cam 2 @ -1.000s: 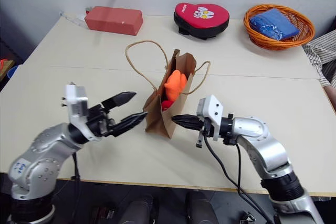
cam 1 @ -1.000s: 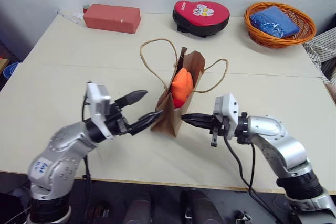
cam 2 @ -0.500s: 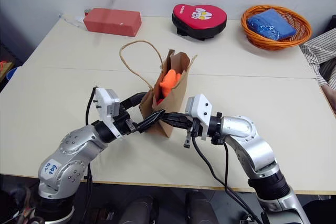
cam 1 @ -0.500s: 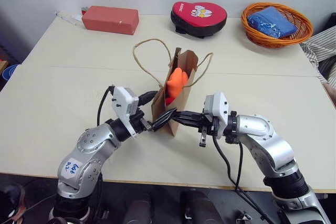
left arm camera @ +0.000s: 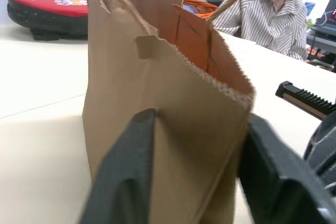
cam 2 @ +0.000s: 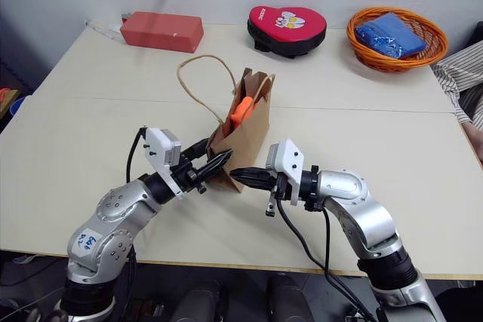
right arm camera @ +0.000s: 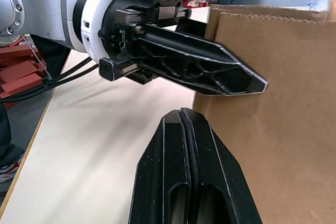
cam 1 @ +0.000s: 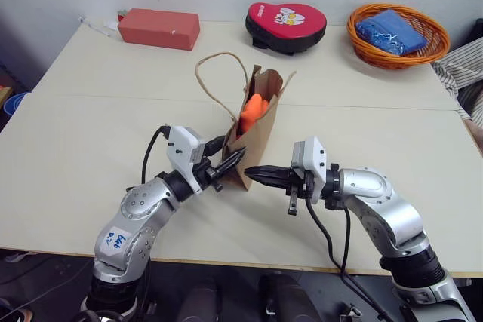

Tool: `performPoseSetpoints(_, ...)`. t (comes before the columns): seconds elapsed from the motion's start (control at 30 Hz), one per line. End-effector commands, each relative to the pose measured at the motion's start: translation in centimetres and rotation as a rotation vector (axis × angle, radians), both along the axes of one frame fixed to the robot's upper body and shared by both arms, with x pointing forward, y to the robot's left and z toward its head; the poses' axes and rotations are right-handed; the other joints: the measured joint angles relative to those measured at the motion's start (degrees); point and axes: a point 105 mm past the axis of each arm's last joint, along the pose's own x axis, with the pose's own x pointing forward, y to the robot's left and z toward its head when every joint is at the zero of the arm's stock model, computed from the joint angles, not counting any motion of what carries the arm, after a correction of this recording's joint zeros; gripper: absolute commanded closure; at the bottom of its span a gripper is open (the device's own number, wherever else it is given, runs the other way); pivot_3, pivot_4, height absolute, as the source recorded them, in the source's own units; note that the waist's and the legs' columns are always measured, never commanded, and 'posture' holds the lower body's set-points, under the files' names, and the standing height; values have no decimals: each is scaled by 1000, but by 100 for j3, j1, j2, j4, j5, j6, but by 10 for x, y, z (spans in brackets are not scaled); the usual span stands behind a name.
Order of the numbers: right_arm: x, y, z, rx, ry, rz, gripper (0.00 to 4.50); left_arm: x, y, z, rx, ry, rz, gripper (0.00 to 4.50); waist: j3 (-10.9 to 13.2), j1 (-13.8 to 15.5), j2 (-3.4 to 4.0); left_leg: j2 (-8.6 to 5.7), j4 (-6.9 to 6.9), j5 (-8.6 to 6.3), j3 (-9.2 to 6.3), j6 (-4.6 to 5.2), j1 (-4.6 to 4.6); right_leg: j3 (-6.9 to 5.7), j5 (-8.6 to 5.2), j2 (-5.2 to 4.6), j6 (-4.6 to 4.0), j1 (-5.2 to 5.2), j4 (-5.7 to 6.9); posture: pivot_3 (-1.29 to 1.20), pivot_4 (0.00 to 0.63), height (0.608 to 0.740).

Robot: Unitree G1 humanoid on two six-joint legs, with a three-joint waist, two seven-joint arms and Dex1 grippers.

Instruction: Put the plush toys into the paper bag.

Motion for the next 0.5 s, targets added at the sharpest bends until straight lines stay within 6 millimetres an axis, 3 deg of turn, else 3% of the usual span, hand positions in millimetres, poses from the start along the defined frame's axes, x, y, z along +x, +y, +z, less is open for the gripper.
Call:
performPoseSetpoints(0.03, -8, -2, 6, -3, -26, 19, 4500, -4, 1, 8, -1, -34, -27, 3536, 0, 1, 0, 0, 0, 0, 0, 0, 0, 0, 0, 0, 0, 0, 0, 0, 150, 740)
performPoseSetpoints(0.13, -8, -9, 6, -12, -23, 7, 4500, -17, 14, 12, 29, -44, -146, 4483, 0, -13, 0, 0, 0, 0, 1, 0, 0, 1, 0, 1, 0, -1, 1, 0, 150, 740)
performPoseSetpoints(0.23, -8, -20, 5, -23, -17, -22, 4500, -32, 36, 23, 69, -69, -308, 4483, 1, -31, 2, 2, -8, 0, 0, -4, 2, 0, -1, 3, -2, -5, 3, 0, 150, 740)
performPoseSetpoints(0.37, -8, -39, 0, -64, -5, -63, 4500, -29, 56, 33, 160, -81, -435, 4483, 2, 12, 3, 1, -6, 1, -1, -5, 6, -4, -2, -1, -3, 5, -5, 0, 150, 740)
performPoseSetpoints(0.5, -23, -81, -2, -131, -2, -99, 4500, -20, 56, 33, 367, -111, -727, 4483, 3, 148, 4, -7, -5, -2, -14, 0, 3, -18, -2, -6, -3, 18, -27, 0, 150, 740)
